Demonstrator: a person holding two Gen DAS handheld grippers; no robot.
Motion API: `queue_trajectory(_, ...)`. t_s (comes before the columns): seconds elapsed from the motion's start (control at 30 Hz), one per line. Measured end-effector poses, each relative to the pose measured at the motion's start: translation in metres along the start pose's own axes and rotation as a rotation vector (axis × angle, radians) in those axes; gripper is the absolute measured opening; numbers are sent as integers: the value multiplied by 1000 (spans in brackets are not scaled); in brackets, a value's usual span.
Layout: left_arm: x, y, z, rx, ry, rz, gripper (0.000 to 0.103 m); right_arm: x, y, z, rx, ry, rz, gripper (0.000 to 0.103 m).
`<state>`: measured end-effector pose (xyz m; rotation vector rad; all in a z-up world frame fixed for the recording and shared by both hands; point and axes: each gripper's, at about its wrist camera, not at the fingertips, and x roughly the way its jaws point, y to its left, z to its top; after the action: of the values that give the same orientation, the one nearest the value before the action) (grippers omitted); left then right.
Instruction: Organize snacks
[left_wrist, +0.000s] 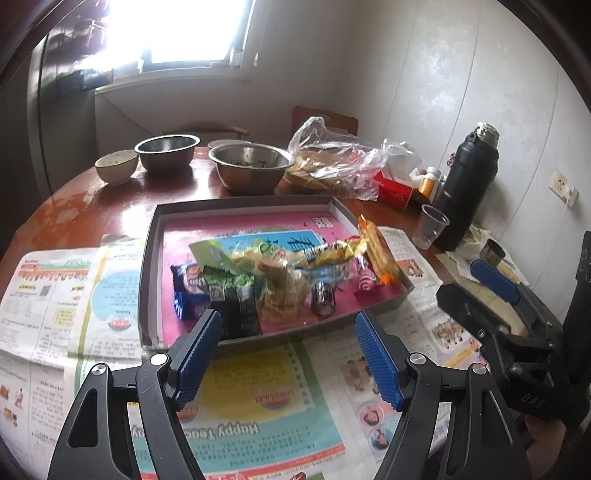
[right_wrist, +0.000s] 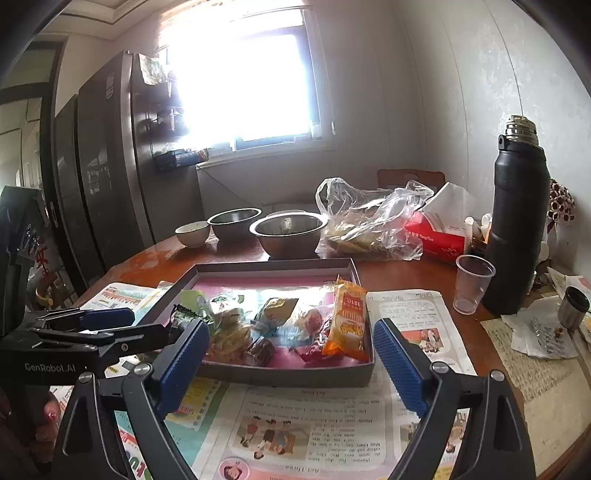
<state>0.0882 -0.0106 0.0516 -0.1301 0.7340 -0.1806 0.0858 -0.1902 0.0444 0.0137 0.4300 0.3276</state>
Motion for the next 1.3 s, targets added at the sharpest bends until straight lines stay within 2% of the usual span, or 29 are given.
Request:
queue_trajectory(0.43, -11, -4, -33, 10, 37, 68, 77, -28, 3, -14, 20, -9, -4, 93)
queue_trajectory(1.07, -16, 4, -58, -30, 52, 155, 77, -34, 6, -37, 42, 39, -17, 94)
queue_trajectory(1.3, -14, 5, -71, -49, 64, 165, 77, -33, 5, -48, 51, 68, -19, 100)
